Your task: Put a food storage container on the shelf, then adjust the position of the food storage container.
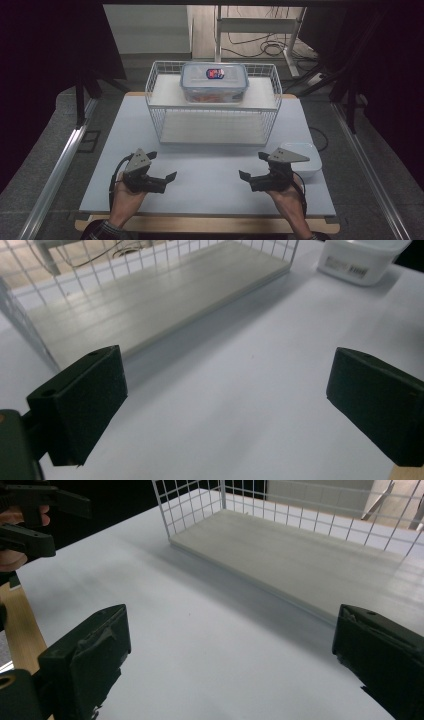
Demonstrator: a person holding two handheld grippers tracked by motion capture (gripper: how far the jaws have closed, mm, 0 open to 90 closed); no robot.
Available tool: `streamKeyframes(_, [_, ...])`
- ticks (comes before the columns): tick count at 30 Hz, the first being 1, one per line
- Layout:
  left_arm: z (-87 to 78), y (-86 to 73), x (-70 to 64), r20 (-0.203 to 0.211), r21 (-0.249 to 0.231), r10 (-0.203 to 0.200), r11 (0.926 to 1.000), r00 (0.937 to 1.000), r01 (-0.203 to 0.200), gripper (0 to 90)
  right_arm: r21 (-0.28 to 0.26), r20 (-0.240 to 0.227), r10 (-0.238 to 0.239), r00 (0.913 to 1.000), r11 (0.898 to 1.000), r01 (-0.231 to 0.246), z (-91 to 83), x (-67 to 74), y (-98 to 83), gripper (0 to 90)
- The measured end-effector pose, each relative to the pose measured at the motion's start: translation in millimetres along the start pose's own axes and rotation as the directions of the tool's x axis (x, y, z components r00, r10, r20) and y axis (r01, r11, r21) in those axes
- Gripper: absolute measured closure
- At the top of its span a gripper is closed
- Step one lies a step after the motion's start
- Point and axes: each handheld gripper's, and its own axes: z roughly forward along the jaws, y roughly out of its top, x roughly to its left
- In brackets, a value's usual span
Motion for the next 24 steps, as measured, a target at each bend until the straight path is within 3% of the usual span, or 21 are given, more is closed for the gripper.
streamKeyframes(5, [-2.8,-17.1,-2.5,-0.019,0.038,0.002,0.9993,0.9998,-0.001,2.6,0.023,0.002,-0.013,0.9999,1.000,0.013,2.5,4.2,-14.1,2.4])
streamKeyframes(8, [-3.9,-24.1,-3.3,-0.037,0.062,0.011,0.9980,0.9993,-0.008,2.5,0.065,0.013,-0.026,0.9996,0.998,0.025,7.2,4.3,-23.8,2.3])
streamKeyframes(16, [-4.2,-28.1,1.3,-0.042,0.057,-0.009,0.9983,0.9991,0.011,2.5,0.114,0.031,0.040,0.9987,0.993,-0.043,10.4,-6.3,-29.4,0.2])
streamKeyframes(20, [-3.1,-29.3,1.5,-0.040,0.064,-0.007,0.9979,0.9992,0.010,2.5,0.102,0.033,0.090,0.9954,0.990,-0.093,5.5,-13.6,-25.4,0.0])
streamKeyframes(24, [-1.3,-29.7,1.1,-0.037,0.074,-0.005,0.9973,0.9993,0.008,2.5,0.096,0.077,0.106,0.9914,0.989,-0.113,-2.6,-21.9,-20.3,4.8])
